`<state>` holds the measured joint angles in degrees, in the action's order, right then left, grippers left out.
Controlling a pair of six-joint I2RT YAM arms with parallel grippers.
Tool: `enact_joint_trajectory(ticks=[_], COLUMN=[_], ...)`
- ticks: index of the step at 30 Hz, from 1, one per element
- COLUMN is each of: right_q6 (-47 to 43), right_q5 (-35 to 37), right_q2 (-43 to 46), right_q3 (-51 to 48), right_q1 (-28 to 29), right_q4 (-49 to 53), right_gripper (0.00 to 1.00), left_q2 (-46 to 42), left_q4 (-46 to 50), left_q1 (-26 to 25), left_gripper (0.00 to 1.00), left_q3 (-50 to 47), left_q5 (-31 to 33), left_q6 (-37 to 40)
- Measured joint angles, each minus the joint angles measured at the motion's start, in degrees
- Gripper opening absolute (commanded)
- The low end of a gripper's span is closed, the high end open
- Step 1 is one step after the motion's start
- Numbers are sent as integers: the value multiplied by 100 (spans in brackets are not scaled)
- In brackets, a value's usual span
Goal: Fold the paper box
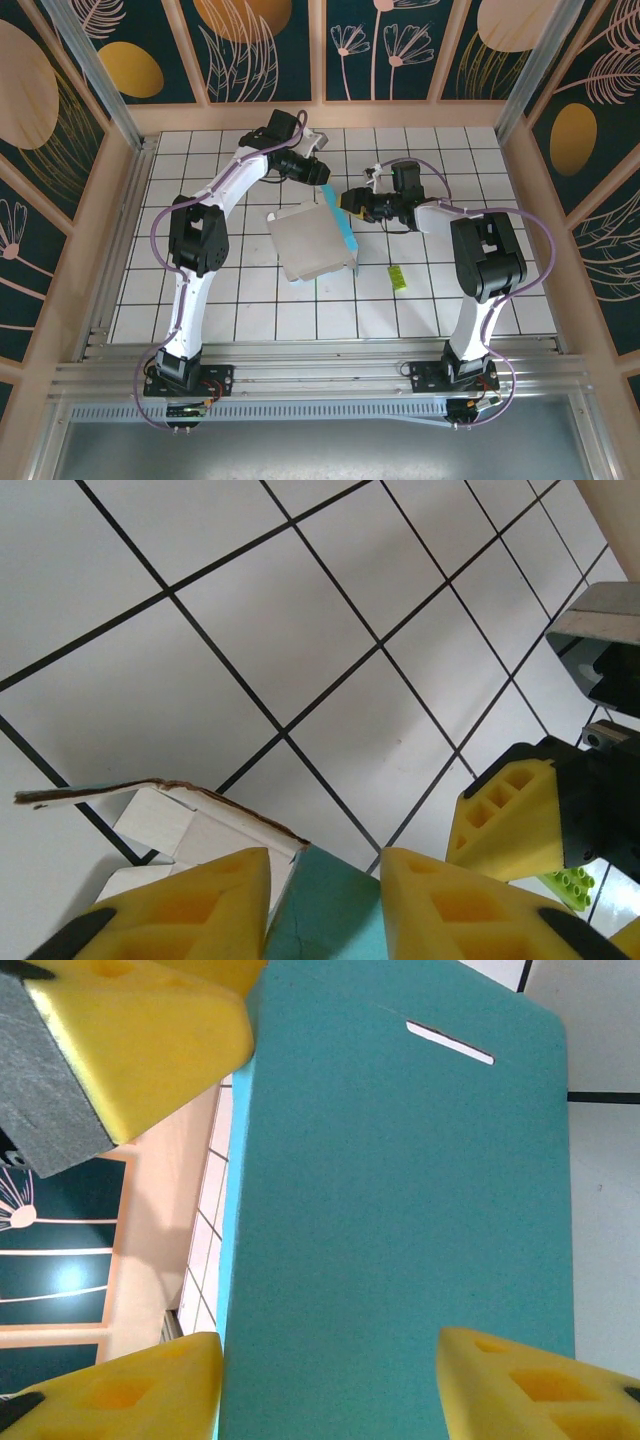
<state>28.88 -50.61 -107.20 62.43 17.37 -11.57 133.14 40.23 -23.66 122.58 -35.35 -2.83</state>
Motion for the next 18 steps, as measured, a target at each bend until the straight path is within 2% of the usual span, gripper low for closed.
enact_joint_trajectory(ticks=[8, 13, 18], right_q6=[-2, -2, -4], right_q5=[15, 15, 15], right_q2=[0, 0, -2], right_q3=[31, 33, 35], right_q1=[0, 0, 0], right_q4=[107, 114, 138], right_gripper=[59, 59, 59], left_q2=[-26, -269, -951], left_q4=[-199, -302, -743], left_q1=[4, 4, 4], left_gripper=[42, 48, 50], left_q3=[-151, -431, -1226], left_q5=[11, 361, 750], left_q6=[-129, -190, -330])
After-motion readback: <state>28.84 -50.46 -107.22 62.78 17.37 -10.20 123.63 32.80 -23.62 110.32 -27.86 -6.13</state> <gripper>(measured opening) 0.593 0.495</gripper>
